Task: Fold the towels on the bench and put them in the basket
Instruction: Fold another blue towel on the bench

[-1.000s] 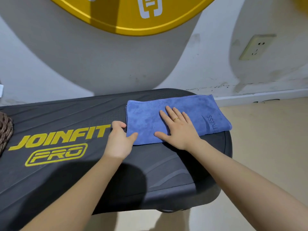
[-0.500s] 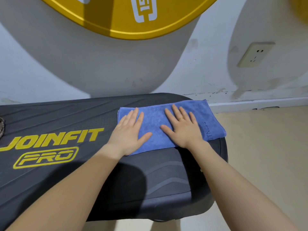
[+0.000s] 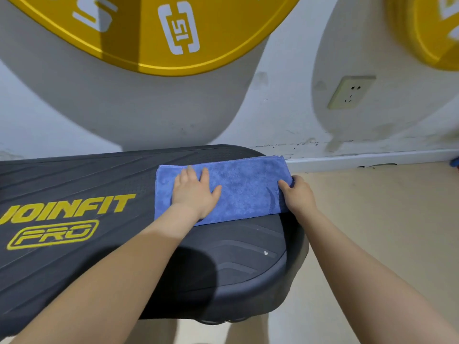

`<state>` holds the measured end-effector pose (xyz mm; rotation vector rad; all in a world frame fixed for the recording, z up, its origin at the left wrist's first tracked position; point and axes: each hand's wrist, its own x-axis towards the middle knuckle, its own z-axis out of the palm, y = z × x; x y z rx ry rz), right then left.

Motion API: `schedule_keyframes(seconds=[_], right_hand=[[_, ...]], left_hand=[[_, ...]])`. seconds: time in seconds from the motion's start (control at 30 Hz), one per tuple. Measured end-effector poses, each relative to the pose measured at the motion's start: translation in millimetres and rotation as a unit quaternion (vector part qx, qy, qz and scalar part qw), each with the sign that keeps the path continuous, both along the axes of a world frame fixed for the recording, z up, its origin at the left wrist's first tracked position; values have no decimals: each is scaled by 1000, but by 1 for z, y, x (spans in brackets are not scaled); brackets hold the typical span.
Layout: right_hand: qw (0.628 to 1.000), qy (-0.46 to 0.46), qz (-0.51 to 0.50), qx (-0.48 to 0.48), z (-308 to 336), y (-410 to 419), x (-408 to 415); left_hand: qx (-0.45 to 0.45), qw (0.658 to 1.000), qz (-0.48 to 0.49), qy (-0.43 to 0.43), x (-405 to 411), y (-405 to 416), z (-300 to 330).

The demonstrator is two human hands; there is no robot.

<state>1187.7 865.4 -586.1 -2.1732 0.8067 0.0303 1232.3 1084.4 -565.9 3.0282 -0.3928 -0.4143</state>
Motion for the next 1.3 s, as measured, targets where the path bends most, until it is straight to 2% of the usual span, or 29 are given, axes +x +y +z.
schedule_keyframes(seconds=[0.1,0.17,0.27,0.37,0.43,0.47,0.53,0.63,0.77,0.87,0.93,1.0,1.07,1.13,1.2,1.23,1.3], right_hand=[[998,-1,0,-69,3,2,7],[995,24,-3,-98,7,5,8],[994,33,12,-108,18,8,6],[997,-28,57,-37,41,11,5],[995,-39,88,10,62,18,5],[993,-39,104,37,72,23,5],[986,-44,130,94,87,40,7],[978,-36,181,101,94,74,12],[977,-47,199,62,84,120,15],[978,-52,197,40,75,150,12],[969,-49,240,41,69,167,11],[956,-35,287,50,68,175,10],[960,-12,276,47,70,174,7],[971,-24,236,-31,69,164,5],[955,-34,257,-147,62,153,5],[940,-11,287,-186,58,149,7],[917,65,339,-202,47,144,9]], left_hand=[[-20,991,-133,-18,2,-28,3],[-13,983,-184,-3,1,-36,0],[-28,987,-157,29,-2,-35,-11],[-74,985,-140,66,0,-29,-14],[-177,971,-113,111,5,-25,-11],[-261,953,-77,133,7,-21,-8],[-418,895,12,156,7,-11,1],[-550,807,93,193,-1,9,15],[-650,703,175,231,-9,34,20],[-682,660,187,254,-13,46,22],[-687,645,218,254,-13,48,25],[-663,658,279,221,-11,48,25],[-615,698,320,181,-7,53,19],[-595,711,335,168,-7,59,14],[-579,732,324,153,-7,67,11],[-573,742,317,143,-6,70,10],[-555,765,300,126,-3,76,8]])
